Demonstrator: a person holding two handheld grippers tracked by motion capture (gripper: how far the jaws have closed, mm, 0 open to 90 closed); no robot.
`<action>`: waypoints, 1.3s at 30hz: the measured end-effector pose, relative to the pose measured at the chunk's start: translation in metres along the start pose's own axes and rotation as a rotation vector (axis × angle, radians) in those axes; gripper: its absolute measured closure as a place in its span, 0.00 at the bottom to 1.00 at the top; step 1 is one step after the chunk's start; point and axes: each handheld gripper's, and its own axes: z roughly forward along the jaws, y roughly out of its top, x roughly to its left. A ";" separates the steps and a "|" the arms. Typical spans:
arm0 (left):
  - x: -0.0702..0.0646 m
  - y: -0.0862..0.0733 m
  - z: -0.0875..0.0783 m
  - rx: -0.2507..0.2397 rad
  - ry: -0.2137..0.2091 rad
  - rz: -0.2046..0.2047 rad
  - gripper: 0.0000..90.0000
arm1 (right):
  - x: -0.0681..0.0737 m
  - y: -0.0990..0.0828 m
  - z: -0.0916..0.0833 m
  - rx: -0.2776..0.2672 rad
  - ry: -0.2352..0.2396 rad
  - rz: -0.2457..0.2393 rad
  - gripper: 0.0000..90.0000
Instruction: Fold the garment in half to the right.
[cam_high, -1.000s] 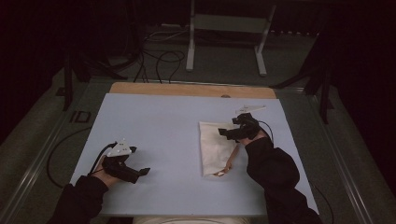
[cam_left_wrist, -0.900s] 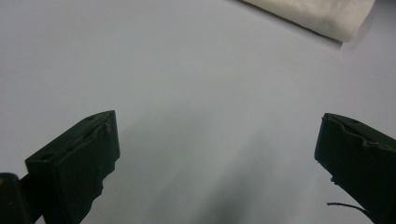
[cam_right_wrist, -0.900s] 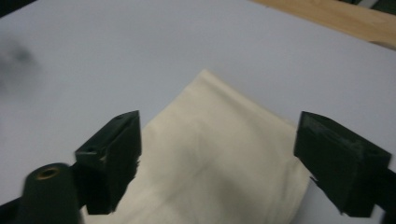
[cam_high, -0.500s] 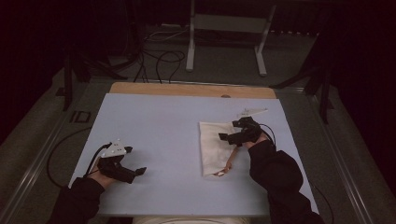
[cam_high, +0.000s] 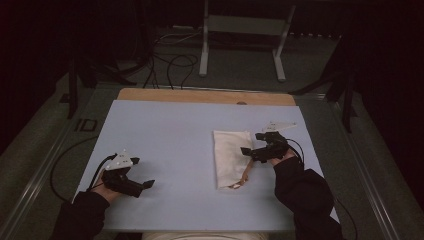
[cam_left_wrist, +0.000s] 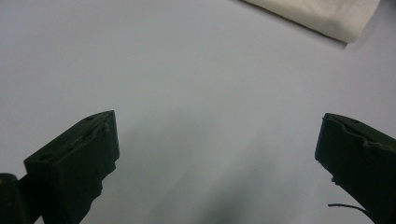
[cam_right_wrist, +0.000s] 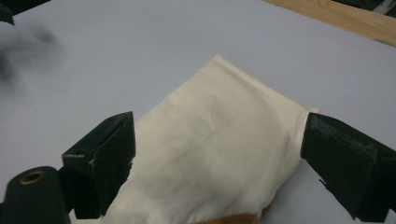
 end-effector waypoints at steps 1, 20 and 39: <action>0.000 0.000 0.000 0.000 -0.001 0.000 0.00 | 0.001 -0.002 -0.002 -0.001 -0.004 -0.004 0.11; -0.002 -0.003 -0.002 -0.009 -0.003 0.008 0.00 | 0.011 -0.041 -0.029 -0.036 0.004 0.002 0.11; -0.005 -0.006 -0.002 -0.020 -0.007 0.007 0.00 | 0.026 -0.090 -0.033 0.019 -0.001 0.014 0.11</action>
